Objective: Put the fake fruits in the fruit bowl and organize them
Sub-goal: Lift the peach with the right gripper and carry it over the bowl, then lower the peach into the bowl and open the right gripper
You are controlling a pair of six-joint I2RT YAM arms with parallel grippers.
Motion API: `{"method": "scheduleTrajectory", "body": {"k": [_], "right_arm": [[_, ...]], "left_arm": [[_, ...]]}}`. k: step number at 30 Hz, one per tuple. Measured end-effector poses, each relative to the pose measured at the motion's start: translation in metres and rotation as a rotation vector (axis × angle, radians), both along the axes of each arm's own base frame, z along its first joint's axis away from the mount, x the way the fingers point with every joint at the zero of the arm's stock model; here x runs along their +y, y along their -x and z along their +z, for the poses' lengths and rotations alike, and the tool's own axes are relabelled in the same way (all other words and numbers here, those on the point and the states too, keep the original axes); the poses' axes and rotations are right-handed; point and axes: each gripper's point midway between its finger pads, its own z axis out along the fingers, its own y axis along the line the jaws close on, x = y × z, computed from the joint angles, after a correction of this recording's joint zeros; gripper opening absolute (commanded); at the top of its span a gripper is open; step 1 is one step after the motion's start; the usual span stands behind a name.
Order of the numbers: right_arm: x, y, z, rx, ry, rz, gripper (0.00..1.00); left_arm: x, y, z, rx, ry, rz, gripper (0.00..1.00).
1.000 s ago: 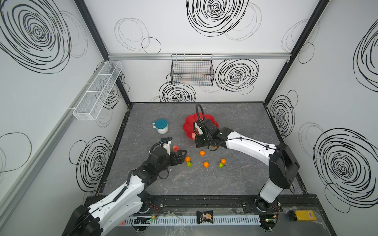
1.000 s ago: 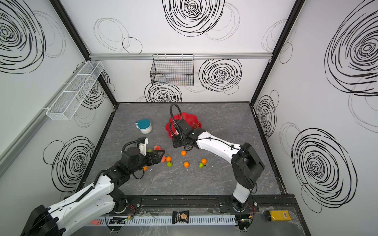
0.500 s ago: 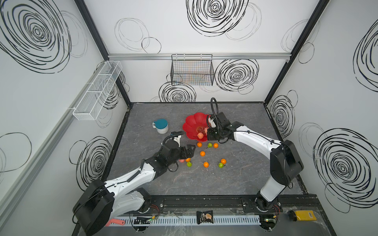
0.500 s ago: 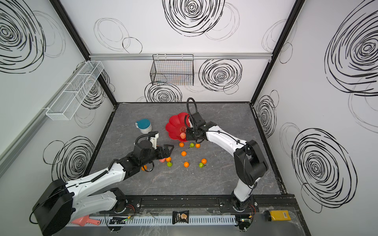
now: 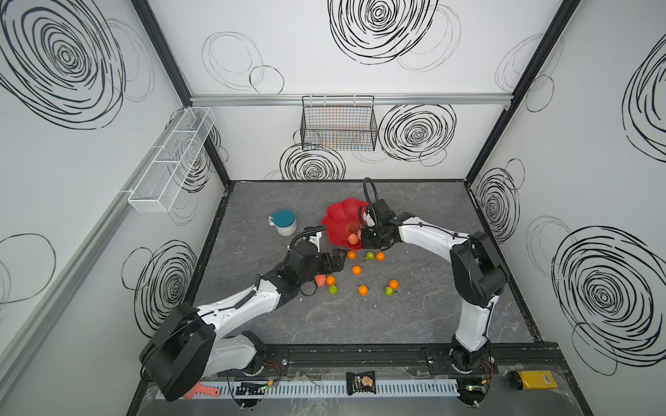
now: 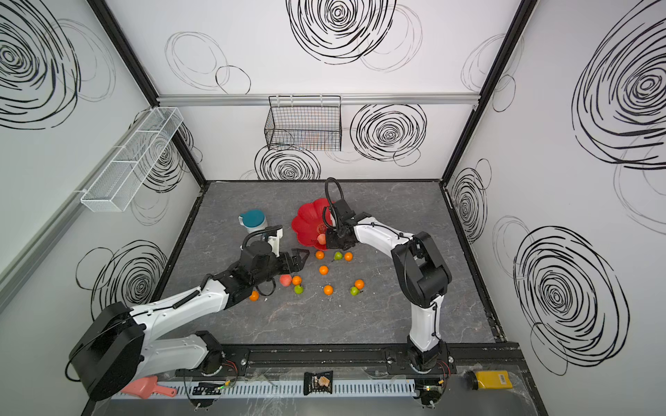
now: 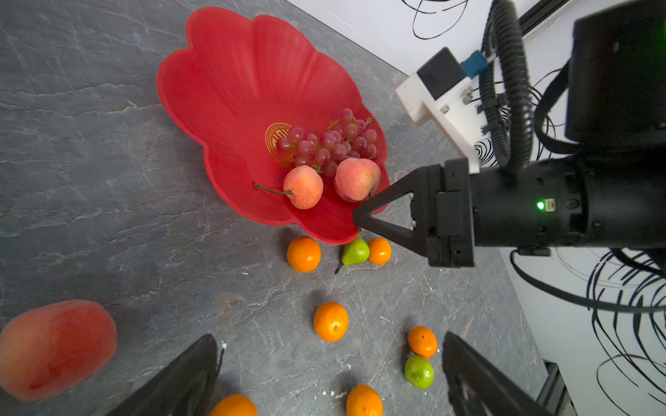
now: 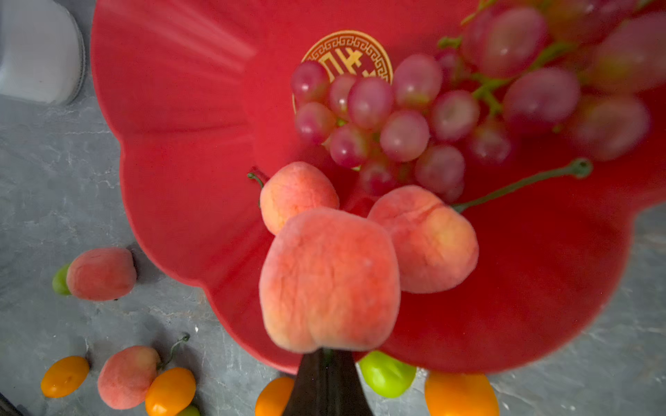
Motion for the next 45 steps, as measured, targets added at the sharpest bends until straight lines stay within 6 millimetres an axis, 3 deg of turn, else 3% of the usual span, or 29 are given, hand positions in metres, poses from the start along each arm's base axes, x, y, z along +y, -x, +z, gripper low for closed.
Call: {"method": "scheduleTrajectory", "body": {"k": [11,26,31,40,45], "right_arm": [[0.006,-0.015,-0.008,0.013,-0.011,-0.004,0.01],[0.007,-0.014,-0.012,0.023,-0.008,-0.003,0.17],[0.006,-0.014,0.000,0.004,-0.016,-0.004,0.22],[0.003,-0.010,0.053,-0.097,-0.048,-0.008,0.26],[0.010,0.008,0.059,-0.116,-0.033,0.021,0.29]], "left_arm": [[0.001,-0.003,0.003,-0.006,0.015,-0.004,0.99],[0.003,-0.003,0.006,-0.007,0.027,-0.006,0.99],[0.004,-0.001,0.014,-0.023,0.039,-0.008,1.00],[0.013,0.009,0.028,-0.055,0.057,-0.003,0.99],[0.022,0.019,0.029,-0.057,0.050,0.010,1.00]]}}
